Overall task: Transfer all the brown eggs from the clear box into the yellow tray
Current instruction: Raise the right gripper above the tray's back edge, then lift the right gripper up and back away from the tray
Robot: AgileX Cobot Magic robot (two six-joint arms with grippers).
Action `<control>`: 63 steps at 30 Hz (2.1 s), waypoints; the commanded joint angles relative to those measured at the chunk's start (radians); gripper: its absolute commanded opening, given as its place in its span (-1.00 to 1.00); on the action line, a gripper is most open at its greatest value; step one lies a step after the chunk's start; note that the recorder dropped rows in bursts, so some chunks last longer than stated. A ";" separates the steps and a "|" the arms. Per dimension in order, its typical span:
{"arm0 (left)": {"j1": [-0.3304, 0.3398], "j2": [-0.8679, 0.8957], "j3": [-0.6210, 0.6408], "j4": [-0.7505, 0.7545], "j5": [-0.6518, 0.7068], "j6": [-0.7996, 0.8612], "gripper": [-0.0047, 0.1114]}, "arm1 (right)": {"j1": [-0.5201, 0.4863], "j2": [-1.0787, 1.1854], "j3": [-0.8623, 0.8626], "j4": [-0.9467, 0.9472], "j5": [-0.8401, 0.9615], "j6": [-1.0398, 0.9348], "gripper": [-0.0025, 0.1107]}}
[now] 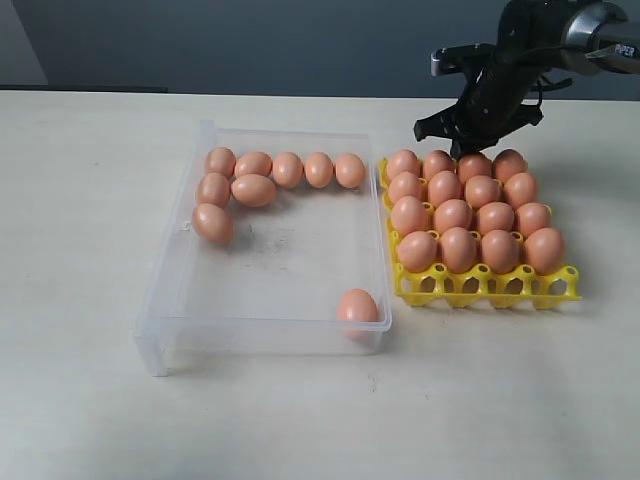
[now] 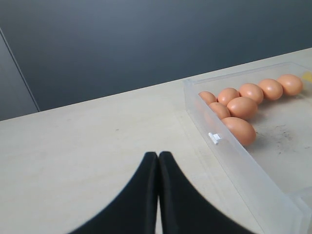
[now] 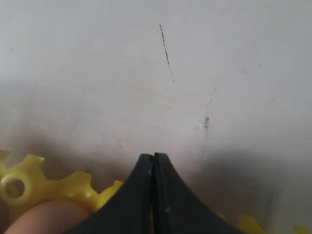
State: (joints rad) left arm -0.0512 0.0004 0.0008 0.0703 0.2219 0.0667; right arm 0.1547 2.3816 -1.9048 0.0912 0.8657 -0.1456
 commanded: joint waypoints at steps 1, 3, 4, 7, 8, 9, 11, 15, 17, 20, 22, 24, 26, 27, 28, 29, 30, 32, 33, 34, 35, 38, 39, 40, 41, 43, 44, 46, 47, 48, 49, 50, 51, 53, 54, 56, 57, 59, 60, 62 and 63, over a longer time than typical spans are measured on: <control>0.000 0.000 -0.001 0.000 -0.015 -0.003 -0.91 | 0.017 -0.003 -0.001 0.069 -0.001 -0.041 -0.97; 0.000 0.000 -0.001 0.000 -0.015 -0.003 -0.91 | 0.034 -0.001 -0.001 0.071 -0.001 -0.045 -0.97; 0.000 0.000 -0.001 0.000 -0.015 -0.003 -0.91 | 0.043 0.001 -0.001 0.068 0.003 -0.045 -0.97; 0.000 0.000 -0.001 0.000 -0.015 -0.003 -0.91 | 0.064 0.001 -0.001 0.055 0.005 -0.045 -0.97; 0.000 0.000 -0.001 0.000 -0.015 -0.003 -0.91 | 0.066 0.001 -0.001 0.050 0.005 -0.043 -0.97; 0.000 0.000 -0.001 0.000 -0.015 -0.003 -0.91 | 0.066 0.001 -0.001 0.045 0.005 -0.037 -0.97; 0.000 0.000 -0.001 0.000 -0.015 -0.003 -0.91 | 0.066 0.001 -0.001 0.041 0.009 -0.027 -0.97; 0.000 0.000 -0.001 0.000 -0.015 -0.003 -0.91 | 0.064 0.001 -0.001 -0.004 0.036 -0.006 -0.97; 0.000 0.000 -0.001 0.000 -0.015 -0.003 -0.91 | 0.064 0.001 -0.001 -0.013 0.050 -0.006 -0.97; 0.000 0.000 -0.001 0.000 -0.015 -0.003 -0.91 | 0.064 0.001 -0.001 -0.013 0.055 -0.006 -0.97; 0.000 0.000 -0.001 0.000 -0.015 -0.003 -0.91 | 0.064 0.001 -0.001 -0.008 0.055 -0.006 -0.97; 0.000 0.000 -0.001 0.000 -0.015 -0.003 -0.91 | 0.064 -0.001 -0.001 0.000 0.064 -0.006 -0.97; 0.000 0.000 -0.001 0.000 -0.015 -0.003 -0.91 | 0.064 -0.003 -0.001 0.000 0.074 -0.006 -0.97; 0.000 0.000 -0.001 0.000 -0.015 -0.003 -0.91 | 0.064 -0.005 -0.001 0.000 0.078 -0.006 -0.97; 0.000 0.000 -0.001 0.000 -0.015 -0.003 -0.91 | 0.064 -0.006 -0.001 0.000 0.078 -0.006 -0.97; 0.000 0.000 -0.001 0.000 -0.015 -0.003 -0.91 | 0.064 -0.005 -0.001 0.002 0.080 -0.006 -0.97; 0.000 0.000 -0.001 0.000 -0.015 -0.003 -0.91 | 0.064 -0.007 -0.001 0.010 0.082 -0.006 -0.97; 0.000 0.000 -0.001 0.000 -0.015 -0.003 -0.91 | 0.064 -0.007 -0.001 0.021 0.082 -0.006 -0.97; 0.000 0.000 -0.001 0.000 -0.015 -0.003 -0.91 | 0.064 -0.009 -0.001 0.031 0.082 -0.006 -0.97; 0.000 0.000 -0.001 0.000 -0.015 -0.003 -0.91 | 0.064 -0.012 -0.001 0.040 0.076 -0.006 -0.97; 0.000 0.000 -0.001 0.000 -0.015 -0.003 -0.91 | 0.064 -0.016 -0.001 0.049 0.068 -0.006 -0.97; 0.000 0.000 -0.001 0.000 -0.015 -0.003 -0.91 | 0.064 -0.045 0.026 0.058 0.032 -0.006 -0.97; 0.000 0.000 -0.001 0.000 -0.015 -0.003 -0.91 | 0.064 -0.056 0.044 0.058 0.016 -0.006 -0.97; 0.000 0.000 -0.001 0.000 -0.015 -0.003 -0.91 | 0.064 -0.071 0.068 0.058 -0.009 -0.006 -0.97; 0.000 0.000 -0.001 0.000 -0.015 -0.003 -0.91 | 0.064 -0.086 0.091 0.057 -0.033 -0.006 -0.97; 0.000 0.000 -0.001 0.000 -0.015 -0.003 -0.91 | 0.064 -0.106 0.127 0.057 -0.066 -0.006 -0.97; 0.000 0.000 -0.001 0.000 -0.015 -0.003 -0.91 | 0.064 -0.109 0.142 0.054 -0.077 -0.006 -0.97; 0.000 0.000 -0.001 0.000 -0.015 -0.003 -0.91 | 0.064 -0.111 0.158 0.052 -0.080 -0.006 -0.97; 0.000 0.000 -0.001 0.000 -0.015 -0.003 -0.91 | 0.064 -0.109 0.162 0.052 -0.080 -0.006 -0.97; 0.000 0.000 -0.001 0.000 -0.015 -0.003 -0.91 | 0.064 -0.109 0.167 0.052 -0.082 -0.006 -0.97; 0.000 0.000 -0.001 0.000 -0.015 -0.003 -0.91 | 0.064 -0.107 0.174 0.052 -0.090 -0.006 -0.97; 0.000 0.000 -0.001 0.000 -0.015 -0.003 -0.91 | 0.064 -0.107 0.181 0.052 -0.096 -0.006 -0.97; 0.000 0.000 -0.001 0.000 -0.015 -0.003 -0.91 | 0.064 -0.107 0.187 0.052 -0.102 -0.006 -0.97; 0.000 0.000 -0.001 0.000 -0.015 -0.003 -0.91 | 0.064 -0.107 0.199 0.047 -0.107 -0.006 -0.97; 0.000 0.000 -0.001 0.000 -0.015 -0.003 -0.91 | 0.064 -0.107 0.205 0.041 -0.109 -0.006 -0.97; 0.000 0.000 -0.001 0.000 -0.015 -0.003 -0.91 | 0.064 -0.109 0.224 0.030 -0.116 0.003 -0.97; 0.000 0.000 -0.001 0.000 -0.015 -0.003 -0.91 | 0.064 -0.109 0.232 0.022 -0.120 0.011 -0.97; 0.000 0.000 -0.001 0.000 -0.015 -0.003 -0.91 | 0.064 -0.113 0.258 0.017 -0.142 0.016 -0.97; 0.000 0.000 -0.001 0.000 -0.015 -0.003 -0.91 | 0.064 -0.117 0.271 0.017 -0.154 0.016 -0.97; 0.000 0.000 -0.001 0.000 -0.015 -0.003 -0.91 | 0.064 -0.126 0.295 0.017 -0.179 0.016 -0.97; 0.000 0.000 -0.001 0.000 -0.015 -0.003 -0.91 | 0.064 -0.132 0.304 0.017 -0.193 0.016 -0.97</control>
State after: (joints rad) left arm -0.0512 0.0004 0.0008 0.0703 0.2219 0.0667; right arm 0.2216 2.2657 -1.6309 0.1168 0.6829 -0.1346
